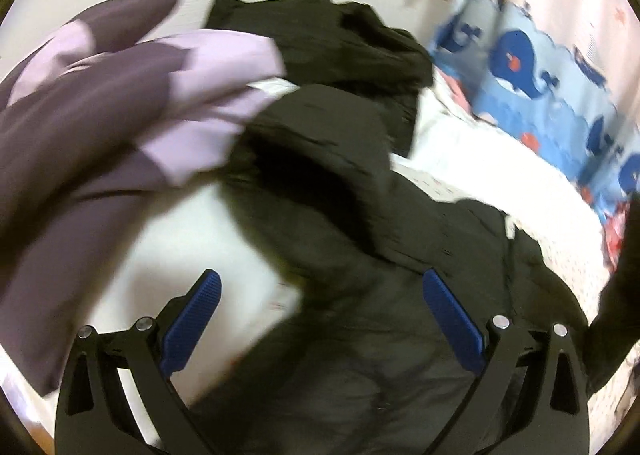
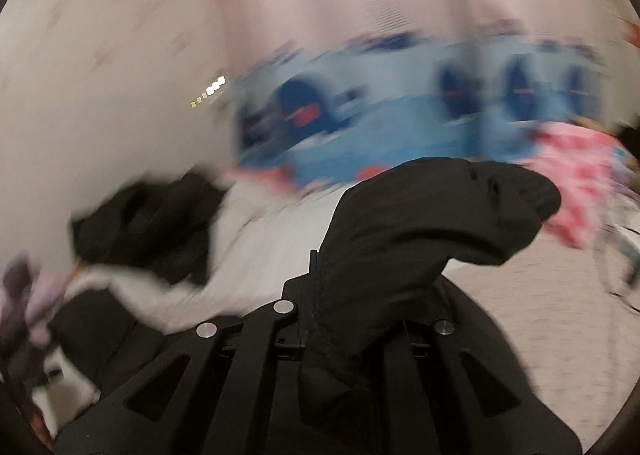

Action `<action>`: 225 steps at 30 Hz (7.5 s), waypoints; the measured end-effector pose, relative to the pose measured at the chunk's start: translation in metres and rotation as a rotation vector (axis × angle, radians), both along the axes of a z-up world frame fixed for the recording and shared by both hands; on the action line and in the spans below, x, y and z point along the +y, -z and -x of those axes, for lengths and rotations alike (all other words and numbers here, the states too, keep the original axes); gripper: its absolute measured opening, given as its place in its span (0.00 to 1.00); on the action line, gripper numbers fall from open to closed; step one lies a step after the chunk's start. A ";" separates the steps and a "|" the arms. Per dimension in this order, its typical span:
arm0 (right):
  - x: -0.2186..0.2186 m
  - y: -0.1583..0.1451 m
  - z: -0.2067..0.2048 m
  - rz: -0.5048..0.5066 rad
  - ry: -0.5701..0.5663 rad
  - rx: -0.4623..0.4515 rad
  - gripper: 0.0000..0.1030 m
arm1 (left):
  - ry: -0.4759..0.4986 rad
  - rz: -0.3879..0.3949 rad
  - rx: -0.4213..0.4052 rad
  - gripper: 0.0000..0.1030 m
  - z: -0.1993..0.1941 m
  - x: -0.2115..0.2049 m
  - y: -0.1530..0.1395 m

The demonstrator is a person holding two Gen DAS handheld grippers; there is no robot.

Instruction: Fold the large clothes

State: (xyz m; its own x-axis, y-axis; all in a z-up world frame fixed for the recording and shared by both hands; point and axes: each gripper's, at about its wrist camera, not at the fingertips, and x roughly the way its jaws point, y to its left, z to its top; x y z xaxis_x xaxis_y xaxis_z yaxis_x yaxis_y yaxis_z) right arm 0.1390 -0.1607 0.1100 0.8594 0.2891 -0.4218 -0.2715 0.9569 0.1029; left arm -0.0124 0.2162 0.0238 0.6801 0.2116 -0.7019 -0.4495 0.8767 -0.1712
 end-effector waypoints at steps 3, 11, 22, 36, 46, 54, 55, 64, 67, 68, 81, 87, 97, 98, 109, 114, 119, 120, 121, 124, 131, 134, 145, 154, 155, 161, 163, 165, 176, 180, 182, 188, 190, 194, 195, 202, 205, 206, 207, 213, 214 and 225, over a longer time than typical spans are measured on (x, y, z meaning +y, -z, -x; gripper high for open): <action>0.093 0.065 -0.008 0.118 -0.135 0.106 0.04 | -0.020 -0.005 -0.005 0.94 0.006 0.015 -0.002; 0.191 0.172 -0.008 0.288 -0.349 0.389 0.63 | -0.006 0.017 -0.003 0.94 0.014 0.032 0.001; 0.179 0.178 -0.023 0.064 -0.441 0.652 0.91 | 0.021 0.010 0.001 0.94 0.008 0.023 0.004; -0.065 0.184 0.041 -0.057 0.110 0.614 0.93 | 0.233 -0.306 -0.036 0.94 -0.013 -0.059 -0.006; -0.124 0.177 0.082 -0.362 0.157 0.552 0.93 | 0.481 -0.778 0.243 0.94 -0.113 -0.108 0.039; -0.100 0.163 0.065 -0.388 0.111 0.537 0.93 | 0.458 -0.780 0.370 0.94 -0.157 -0.094 0.088; -0.096 0.162 0.064 -0.385 0.107 0.536 0.93 | 0.459 -0.778 0.380 0.94 -0.159 -0.093 0.094; -0.072 0.159 0.066 -0.310 0.077 0.529 0.93 | 0.304 -0.262 0.290 0.13 -0.163 -0.027 0.074; -0.066 0.156 0.069 -0.275 0.071 0.505 0.93 | 0.282 -0.028 0.124 0.12 -0.140 0.000 0.036; -0.062 0.153 0.072 -0.245 0.066 0.481 0.93 | 0.274 0.034 0.072 0.12 -0.131 0.007 0.024; 0.167 0.133 0.008 0.098 -0.300 0.362 0.93 | 0.333 0.760 -0.468 0.12 -0.033 0.053 -0.036; 0.237 0.186 -0.060 0.285 -0.179 0.473 0.79 | 0.334 0.727 -0.485 0.12 -0.023 0.068 -0.046; 0.231 0.144 -0.022 -0.027 -0.402 0.438 0.32 | 0.331 0.781 -0.537 0.12 -0.002 0.094 -0.053; 0.248 0.163 -0.024 0.024 -0.448 0.536 0.41 | 0.336 0.785 -0.537 0.12 0.002 0.093 -0.053; 0.100 0.092 -0.012 -0.921 -0.650 0.481 0.94 | 0.446 0.735 -0.415 0.12 -0.038 0.037 -0.042; 0.090 0.082 -0.031 -0.945 -0.659 0.514 0.94 | 0.491 0.759 -0.368 0.12 -0.053 0.011 -0.031; 0.105 0.099 -0.046 -0.981 -0.658 0.518 0.93 | 0.546 0.727 -0.291 0.12 -0.066 -0.020 -0.024; 0.101 0.094 -0.040 -0.979 -0.667 0.471 0.83 | 0.560 0.715 -0.268 0.13 -0.067 -0.026 -0.023; 0.098 0.085 -0.035 -0.946 -0.669 0.430 0.54 | 0.581 0.688 -0.220 0.14 -0.071 -0.036 -0.020; 0.087 0.066 -0.036 -0.789 -0.577 0.405 0.10 | 0.612 0.669 -0.151 0.40 -0.076 -0.047 -0.018; -0.015 0.025 -0.040 -0.666 -0.365 0.300 0.06 | 0.521 0.665 -0.294 0.77 -0.050 -0.001 -0.046; -0.056 0.014 -0.033 -0.600 -0.333 0.289 0.06 | 0.457 0.689 -0.280 0.77 -0.053 0.013 -0.034; -0.119 0.169 -0.040 -0.257 -0.100 0.632 0.06 | 0.382 0.555 0.050 0.77 -0.110 -0.019 0.073; -0.162 0.183 -0.008 -0.338 -0.028 0.672 0.42 | 0.386 0.375 0.151 0.77 -0.110 -0.038 0.082; -0.159 0.174 -0.008 -0.315 0.005 0.637 0.42 | 0.388 0.361 0.134 0.77 -0.109 -0.038 0.077; -0.116 0.110 0.020 -0.146 0.014 0.291 0.63 | 0.369 0.325 0.098 0.80 -0.114 -0.035 0.074; -0.093 0.130 0.007 -0.060 -0.025 0.377 0.64 | 0.363 0.336 0.150 0.80 -0.120 -0.035 0.092; -0.082 0.172 -0.012 0.038 0.003 0.518 0.64 | 0.371 0.314 0.181 0.80 -0.123 -0.039 0.102; -0.155 0.135 0.073 -0.166 -0.015 0.584 0.85 | 0.430 0.295 0.105 0.81 -0.072 0.002 0.041; -0.184 0.139 0.145 -0.242 -0.075 0.691 0.87 | 0.456 0.333 0.128 0.89 -0.002 0.037 0.039; -0.197 0.150 0.178 -0.310 -0.084 0.762 0.87 | 0.480 0.336 0.192 0.89 0.027 0.044 0.049; -0.173 0.167 0.234 -0.415 -0.185 0.910 0.87 | 0.530 0.310 0.282 0.89 0.114 0.048 0.054; -0.154 0.173 0.247 -0.392 -0.211 0.956 0.87 | 0.548 0.296 0.307 0.89 0.137 0.047 0.058; -0.124 0.185 0.274 -0.398 -0.285 1.006 0.87 | 0.560 0.336 0.377 0.89 0.170 0.048 0.076; -0.116 0.187 0.279 -0.397 -0.293 1.011 0.87 | 0.563 0.346 0.397 0.89 0.175 0.046 0.081; -0.107 0.193 0.311 -0.489 -0.267 0.891 0.38 | 0.512 0.402 0.407 0.40 0.194 0.042 0.098; -0.109 0.178 0.304 -0.565 -0.256 0.807 0.12 | 0.494 0.405 0.378 0.18 0.190 0.033 0.086; -0.109 0.163 0.300 -0.599 -0.267 0.745 0.11 | 0.496 0.389 0.368 0.16 0.189 0.029 0.079; -0.110 0.152 0.298 -0.619 -0.275 0.708 0.09 | 0.497 0.380 0.351 0.14 0.189 0.026 0.072; -0.129 0.038 0.285 -0.694 -0.318 0.438 0.08 | 0.536 0.434 0.170 0.12 0.191 0.017 -0.012; -0.136 0.022 0.287 -0.703 -0.326 0.409 0.08 | 0.549 0.450 0.147 0.12 0.194 0.016 -0.022; -0.246 0.000 0.393 -0.559 -0.321 0.455 0.14 | 0.917 0.415 0.219 0.20 0.299 -0.014 -0.043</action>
